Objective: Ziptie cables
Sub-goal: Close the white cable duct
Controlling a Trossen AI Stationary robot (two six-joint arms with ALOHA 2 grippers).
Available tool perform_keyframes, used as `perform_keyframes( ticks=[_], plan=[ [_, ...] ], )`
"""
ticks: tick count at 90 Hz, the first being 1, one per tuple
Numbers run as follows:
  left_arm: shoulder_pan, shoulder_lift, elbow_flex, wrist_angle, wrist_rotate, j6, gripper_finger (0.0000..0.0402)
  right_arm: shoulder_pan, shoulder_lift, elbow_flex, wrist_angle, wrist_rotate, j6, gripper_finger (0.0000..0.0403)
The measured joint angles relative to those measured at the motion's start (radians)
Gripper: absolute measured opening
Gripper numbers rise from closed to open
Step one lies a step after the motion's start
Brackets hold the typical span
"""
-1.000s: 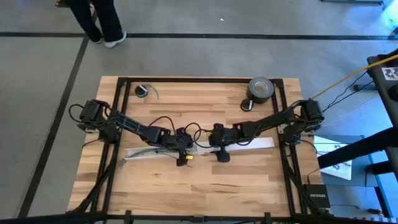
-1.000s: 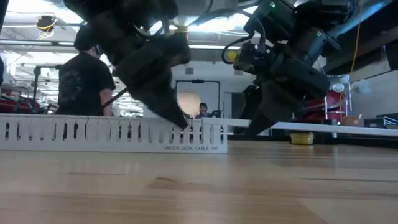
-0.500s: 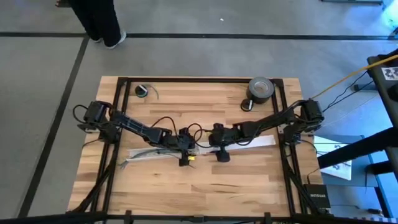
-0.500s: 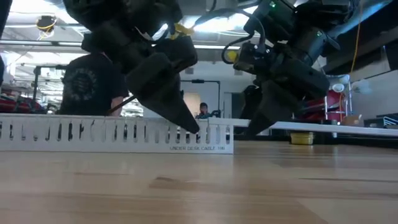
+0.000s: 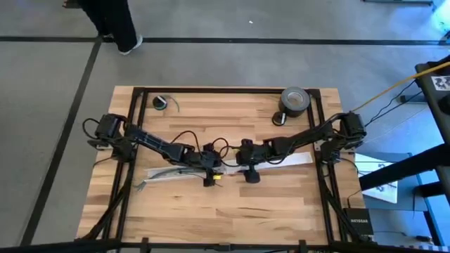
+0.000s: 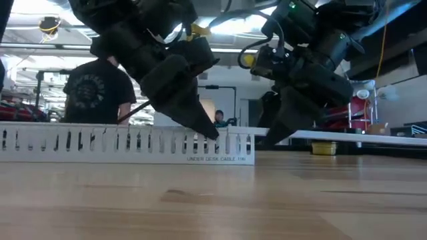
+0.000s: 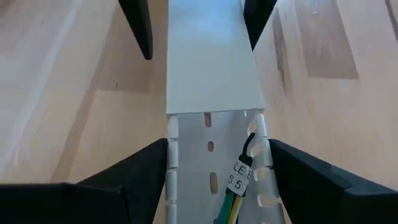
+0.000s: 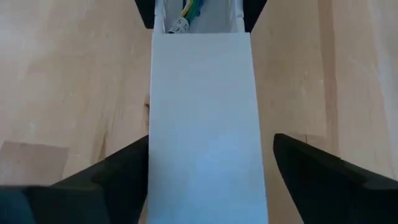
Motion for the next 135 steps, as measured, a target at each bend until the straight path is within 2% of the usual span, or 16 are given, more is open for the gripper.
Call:
perform_keyframes(
  ticks=[27,69,79,104,135],
  plan=[
    [0.005,0.0,0.0,0.001,0.0,0.011,0.029,0.0,0.0,0.0,-0.002,0.0,0.0,0.0308],
    [0.022,0.0,0.001,0.016,-0.019,0.026,0.0292,0.0,0.0,0.0,-0.004,0.017,0.0,0.0307],
    [0.021,0.0,0.001,0.015,-0.019,0.014,0.0292,0.0,0.0,0.0,-0.004,0.017,0.0,0.029],
    [0.022,0.0,0.001,0.007,-0.019,0.007,0.0279,0.0,-0.003,0.0,-0.007,0.016,-0.002,0.0212],
    [0.022,0.001,0.001,0.009,-0.019,0.003,0.0253,0.0,-0.003,0.024,-0.021,0.009,0.026,0.0223]
  ],
)
